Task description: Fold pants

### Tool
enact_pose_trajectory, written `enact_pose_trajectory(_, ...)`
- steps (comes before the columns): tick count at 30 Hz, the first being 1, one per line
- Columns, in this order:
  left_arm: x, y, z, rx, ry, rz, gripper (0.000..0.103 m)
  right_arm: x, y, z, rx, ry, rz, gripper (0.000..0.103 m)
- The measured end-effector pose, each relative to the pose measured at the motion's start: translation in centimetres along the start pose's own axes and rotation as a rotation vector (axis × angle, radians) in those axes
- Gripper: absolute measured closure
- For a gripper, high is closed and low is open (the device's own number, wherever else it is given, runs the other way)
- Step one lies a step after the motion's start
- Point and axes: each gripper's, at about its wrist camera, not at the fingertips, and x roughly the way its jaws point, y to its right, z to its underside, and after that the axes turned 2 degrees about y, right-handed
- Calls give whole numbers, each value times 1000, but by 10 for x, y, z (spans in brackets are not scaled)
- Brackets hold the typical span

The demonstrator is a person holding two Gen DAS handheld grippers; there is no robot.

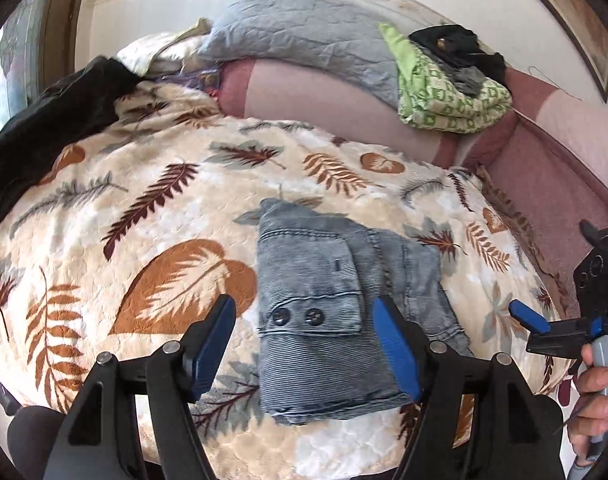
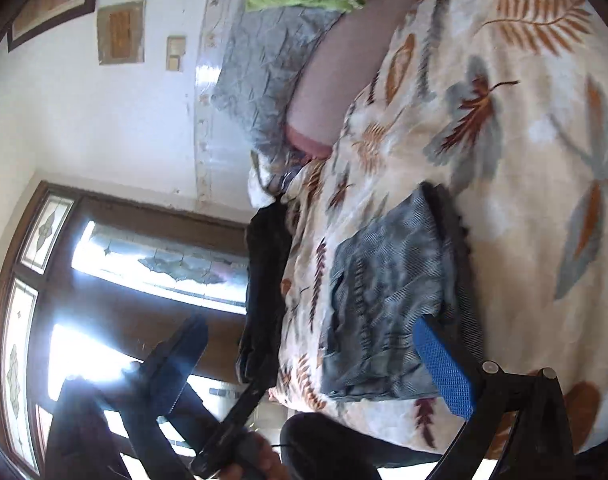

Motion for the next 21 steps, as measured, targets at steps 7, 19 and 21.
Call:
enact_pose_trajectory(7,57,-17,22,-46,-225,58,31,44,74,23,175,-62,276,2)
enact_pose_trajectory(19,55,-36,29,-116,-114,117,31,42,21,43,185,-30,190,1)
enact_pose_trajectory(21,54,-37,30,-121,-107,129,31,57,33,49,234,-47,206,1)
